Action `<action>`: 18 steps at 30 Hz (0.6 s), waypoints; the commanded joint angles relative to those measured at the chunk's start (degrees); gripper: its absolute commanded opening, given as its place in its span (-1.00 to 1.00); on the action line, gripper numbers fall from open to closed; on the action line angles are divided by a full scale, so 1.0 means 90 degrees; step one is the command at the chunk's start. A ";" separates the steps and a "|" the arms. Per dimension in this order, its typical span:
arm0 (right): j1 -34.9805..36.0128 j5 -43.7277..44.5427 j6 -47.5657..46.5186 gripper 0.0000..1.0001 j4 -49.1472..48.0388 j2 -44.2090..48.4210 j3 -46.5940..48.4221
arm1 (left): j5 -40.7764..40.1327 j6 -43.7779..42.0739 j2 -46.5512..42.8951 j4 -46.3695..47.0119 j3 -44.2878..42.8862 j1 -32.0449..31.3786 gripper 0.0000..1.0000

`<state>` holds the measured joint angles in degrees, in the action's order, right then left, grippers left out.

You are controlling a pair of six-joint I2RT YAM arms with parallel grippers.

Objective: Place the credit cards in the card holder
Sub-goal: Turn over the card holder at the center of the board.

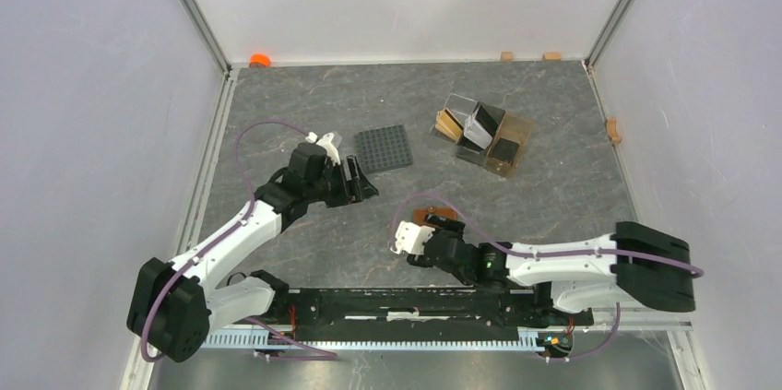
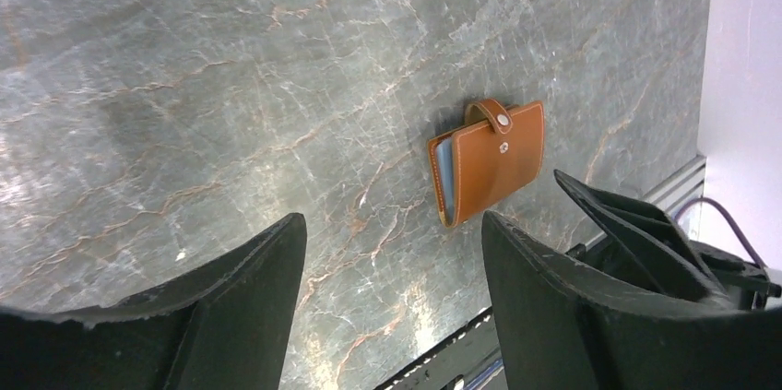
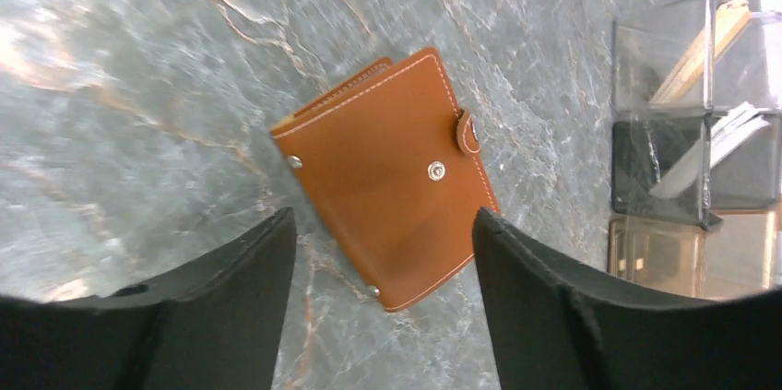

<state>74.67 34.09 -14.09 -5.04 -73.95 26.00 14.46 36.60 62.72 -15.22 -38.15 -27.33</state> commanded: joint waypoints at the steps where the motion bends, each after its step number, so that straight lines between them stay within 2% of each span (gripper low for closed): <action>1: 0.0123 -0.0431 0.1515 0.56 0.0768 0.1018 0.0345 | 0.0300 -0.0227 0.0210 0.0722 0.0085 -0.0309 0.52; 4: -0.0044 -0.0238 0.2870 0.71 0.1309 0.1541 0.0307 | 0.0202 -0.0241 0.0621 0.1008 0.0018 -0.0696 0.51; 6: -0.0539 -0.0636 0.3782 0.72 0.1634 0.1814 0.0238 | 0.0200 -0.0249 0.0956 0.1338 -0.0042 -0.0921 0.50; 11: -0.1882 -0.2360 0.5378 0.59 0.1465 0.2364 -0.0271 | 0.0215 -0.0543 0.1997 0.2095 -0.0488 -0.1477 0.46; 18: -0.2667 -0.3602 0.7283 0.32 0.0509 0.2786 -0.1373 | 0.0213 -0.1024 0.3235 0.2740 -0.1222 -0.1833 0.32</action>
<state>52.84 10.68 37.43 5.41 -50.26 18.41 15.64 32.67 88.29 1.80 -44.73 -42.92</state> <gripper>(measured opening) 0.685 0.676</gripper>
